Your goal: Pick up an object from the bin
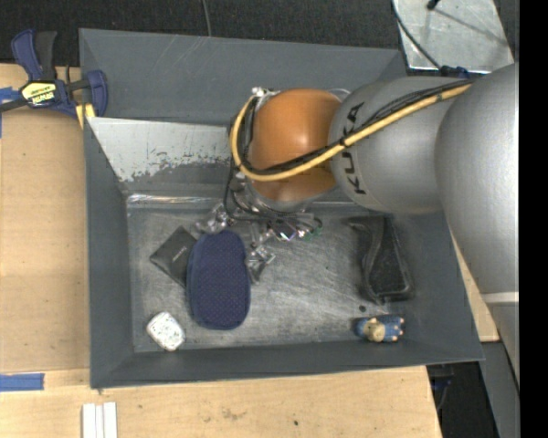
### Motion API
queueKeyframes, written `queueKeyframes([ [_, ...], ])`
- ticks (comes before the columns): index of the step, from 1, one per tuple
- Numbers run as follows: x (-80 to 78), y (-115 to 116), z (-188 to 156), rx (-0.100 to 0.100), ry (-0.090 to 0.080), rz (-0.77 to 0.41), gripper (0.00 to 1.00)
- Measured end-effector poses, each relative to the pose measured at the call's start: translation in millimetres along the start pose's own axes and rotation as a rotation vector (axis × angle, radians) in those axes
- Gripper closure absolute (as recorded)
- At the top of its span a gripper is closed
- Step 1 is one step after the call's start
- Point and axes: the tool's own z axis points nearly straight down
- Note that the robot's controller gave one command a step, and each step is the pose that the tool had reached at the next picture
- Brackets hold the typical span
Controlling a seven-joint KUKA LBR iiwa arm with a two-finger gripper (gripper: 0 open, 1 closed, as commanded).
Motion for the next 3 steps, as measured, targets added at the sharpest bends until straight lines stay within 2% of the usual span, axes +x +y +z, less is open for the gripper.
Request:
queueKeyframes([
  [1, -2.6, -0.1, -2.4, 0.000, -0.007, 0.003, 1.00],
  [2, -46.9, 22.5, -98.2, -0.001, -0.005, -0.165, 1.00],
  [3, -51.1, 27.1, -151.0, -0.001, -0.003, -0.174, 1.00],
])
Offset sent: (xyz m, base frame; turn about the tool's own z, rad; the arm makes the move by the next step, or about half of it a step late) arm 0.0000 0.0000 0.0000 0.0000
